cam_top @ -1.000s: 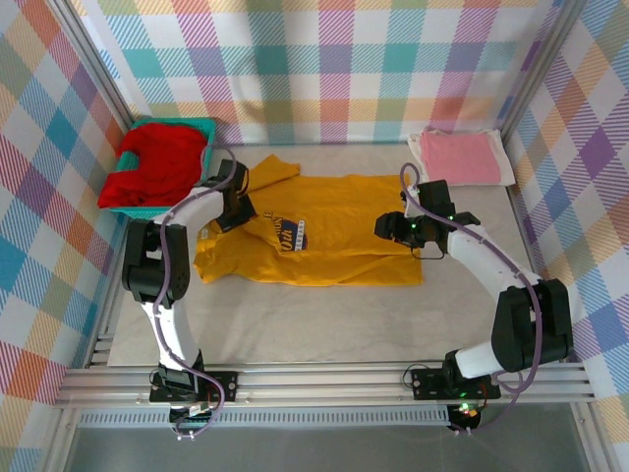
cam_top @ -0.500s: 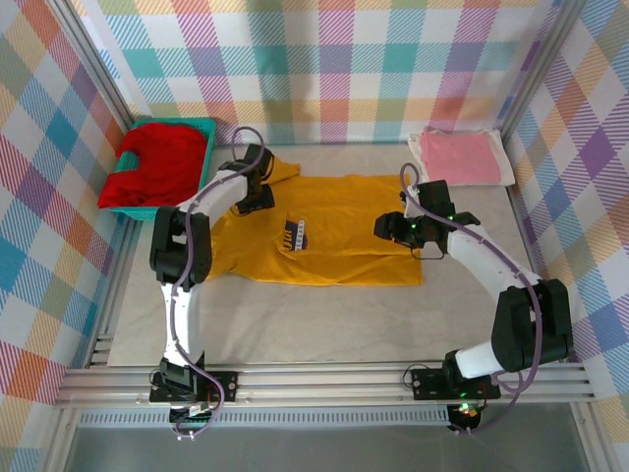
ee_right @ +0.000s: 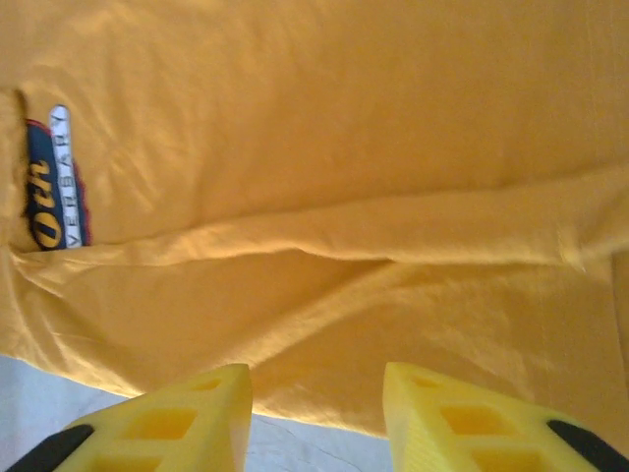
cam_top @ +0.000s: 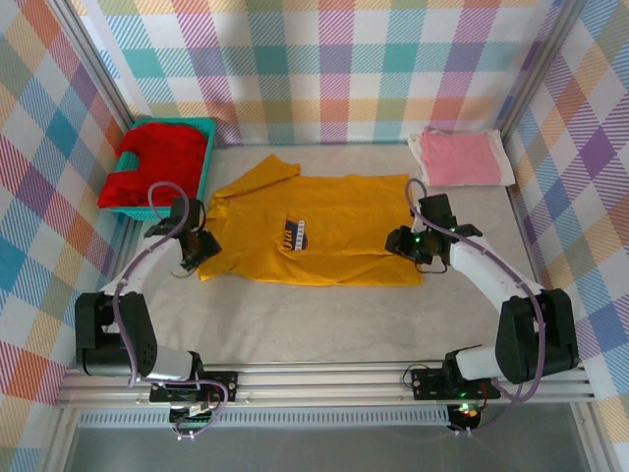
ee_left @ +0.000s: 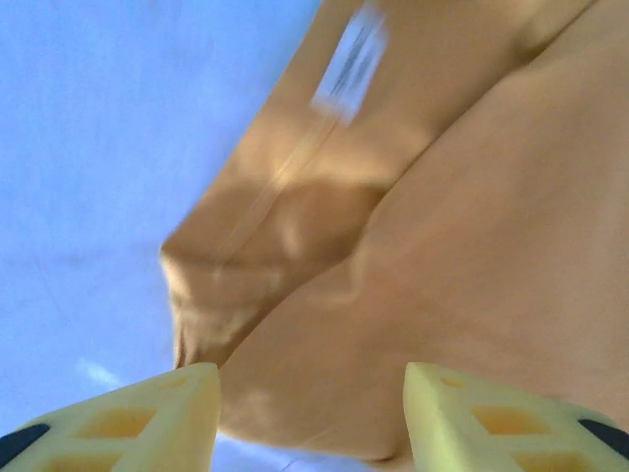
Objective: Fold and stack the t-shirts
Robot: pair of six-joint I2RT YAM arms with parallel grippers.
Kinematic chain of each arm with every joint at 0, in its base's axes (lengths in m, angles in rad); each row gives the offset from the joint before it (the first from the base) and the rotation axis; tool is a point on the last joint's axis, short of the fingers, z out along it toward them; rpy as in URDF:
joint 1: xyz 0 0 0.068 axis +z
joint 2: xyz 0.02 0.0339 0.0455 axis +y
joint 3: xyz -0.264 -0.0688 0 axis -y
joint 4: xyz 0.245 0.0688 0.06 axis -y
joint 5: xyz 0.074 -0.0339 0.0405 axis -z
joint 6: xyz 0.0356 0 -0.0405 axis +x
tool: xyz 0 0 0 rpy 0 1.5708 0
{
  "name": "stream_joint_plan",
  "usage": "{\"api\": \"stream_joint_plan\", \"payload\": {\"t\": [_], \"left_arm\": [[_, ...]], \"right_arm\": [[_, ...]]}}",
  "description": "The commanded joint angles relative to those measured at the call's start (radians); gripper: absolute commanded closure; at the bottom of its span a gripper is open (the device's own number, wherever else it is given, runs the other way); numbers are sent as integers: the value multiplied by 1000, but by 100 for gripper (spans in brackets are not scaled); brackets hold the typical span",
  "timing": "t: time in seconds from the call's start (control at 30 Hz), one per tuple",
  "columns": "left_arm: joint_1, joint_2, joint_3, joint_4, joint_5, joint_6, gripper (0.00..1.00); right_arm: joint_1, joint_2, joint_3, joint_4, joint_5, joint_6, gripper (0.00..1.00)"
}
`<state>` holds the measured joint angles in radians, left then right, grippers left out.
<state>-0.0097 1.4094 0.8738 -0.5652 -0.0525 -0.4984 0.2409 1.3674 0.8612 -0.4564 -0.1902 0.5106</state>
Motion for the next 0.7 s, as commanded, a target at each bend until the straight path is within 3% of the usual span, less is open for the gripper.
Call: {"api": "stream_joint_plan", "payload": {"t": [0.0, 0.07, 0.3, 0.57, 0.67], "left_arm": [[37, 27, -48, 57, 124, -51, 48], [46, 34, -77, 99, 122, -63, 51], [106, 96, -84, 157, 72, -89, 67], [253, 119, -146, 235, 145, -144, 67], [269, 127, -127, 195, 108, -108, 66]], "right_arm": [[-8, -20, -40, -15, 2, 58, 65], [-9, -21, -65, -2, 5, 76, 69], [-60, 37, -126, 86, 24, 145, 68], [-146, 90, -207, 199, -36, 200, 69], [-185, 83, -248, 236, -55, 225, 69]]}}
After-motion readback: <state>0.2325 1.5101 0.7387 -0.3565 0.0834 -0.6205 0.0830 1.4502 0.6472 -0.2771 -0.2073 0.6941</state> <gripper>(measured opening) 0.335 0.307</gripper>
